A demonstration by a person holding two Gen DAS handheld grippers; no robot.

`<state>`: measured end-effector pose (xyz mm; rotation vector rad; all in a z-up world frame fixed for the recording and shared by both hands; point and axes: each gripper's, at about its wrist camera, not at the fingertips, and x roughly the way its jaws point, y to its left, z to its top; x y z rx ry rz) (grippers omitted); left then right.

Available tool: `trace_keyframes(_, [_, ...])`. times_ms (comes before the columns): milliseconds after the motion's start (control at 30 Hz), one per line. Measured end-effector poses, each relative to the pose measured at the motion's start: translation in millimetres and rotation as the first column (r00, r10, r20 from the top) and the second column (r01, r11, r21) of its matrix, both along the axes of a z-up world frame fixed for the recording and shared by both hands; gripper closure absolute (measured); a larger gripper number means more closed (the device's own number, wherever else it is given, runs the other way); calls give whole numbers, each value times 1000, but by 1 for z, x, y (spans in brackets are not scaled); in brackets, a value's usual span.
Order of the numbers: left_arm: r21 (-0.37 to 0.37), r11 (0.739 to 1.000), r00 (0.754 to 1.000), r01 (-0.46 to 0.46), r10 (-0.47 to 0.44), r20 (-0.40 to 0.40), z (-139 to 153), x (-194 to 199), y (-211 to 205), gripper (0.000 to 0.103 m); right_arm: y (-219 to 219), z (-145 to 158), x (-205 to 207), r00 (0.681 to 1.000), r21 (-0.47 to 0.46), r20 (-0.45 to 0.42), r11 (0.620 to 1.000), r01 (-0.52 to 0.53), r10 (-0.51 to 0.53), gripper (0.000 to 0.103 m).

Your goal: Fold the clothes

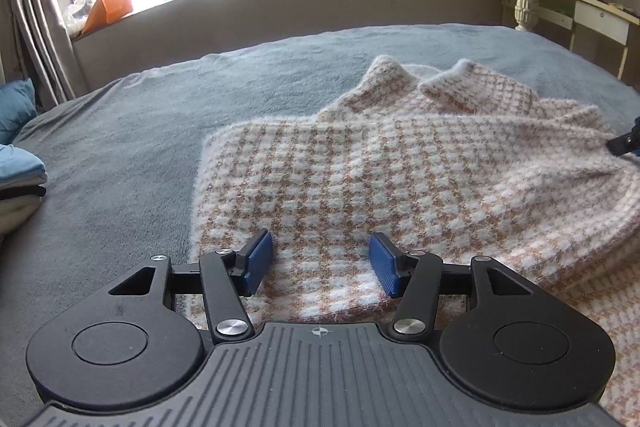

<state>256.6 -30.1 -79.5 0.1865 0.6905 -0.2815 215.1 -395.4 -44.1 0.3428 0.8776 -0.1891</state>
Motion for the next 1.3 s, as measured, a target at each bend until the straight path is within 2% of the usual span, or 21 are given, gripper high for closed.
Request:
trace_keyframes(167, [-72, 997, 999, 9, -11, -39, 29, 2, 23, 49, -18, 34, -22, 999, 18, 19, 999, 40, -41, 74])
trace_keyframes(300, [-134, 991, 999, 22, -28, -40, 66, -5, 55, 49, -23, 65, -51, 999, 28, 32, 1000, -6, 6, 74])
trace_keyframes(400, [-186, 982, 998, 20, -30, -54, 96, -17, 89, 49, -22, 89, -73, 997, 74, 64, 996, -56, 51, 74])
trace_keyframes(567, [-100, 994, 996, 52, -59, -63, 123, -58, 138, 48, -16, 123, -112, 983, 190, 107, 968, -164, 146, 73])
trace_keyframes(700, [-114, 993, 979, 38, -60, -196, 108, -97, 172, 47, -11, 132, -157, 962, 317, 133, 910, -268, 237, 65])
trace_keyframes(800, [-115, 992, 952, 45, -78, -297, 86, -129, 190, 47, -11, 119, -191, 950, 408, 106, 858, -312, 295, 52])
trace_keyframes(833, [-120, 992, 944, 46, -82, -320, 78, -140, 196, 47, -11, 110, -201, 947, 431, 78, 846, -315, 313, 44])
trace_keyframes(933, [-174, 984, 897, 29, -103, -430, 48, -165, 211, 47, -11, 76, -231, 933, 474, -37, 829, -298, 358, 43])
trace_keyframes(1000, [-229, 973, 866, -1, -114, -487, 31, -176, 217, 47, -15, 53, -248, 936, 507, -114, 830, -234, 334, 43])
trace_keyframes(1100, [-338, 940, 826, -41, -159, -541, 12, -186, 221, 47, -23, 25, -268, 950, 577, -154, 805, -138, 273, 43])
trace_keyframes(1233, [-495, 866, 789, -74, -253, -561, 0, -190, 220, 47, -30, 1, -280, 969, 636, -148, 769, -61, 199, 43])
trace_keyframes(1300, [-519, 850, 773, -84, -274, -573, -7, -191, 215, 47, -33, -13, -281, 978, 670, -141, 742, -22, 156, 43])
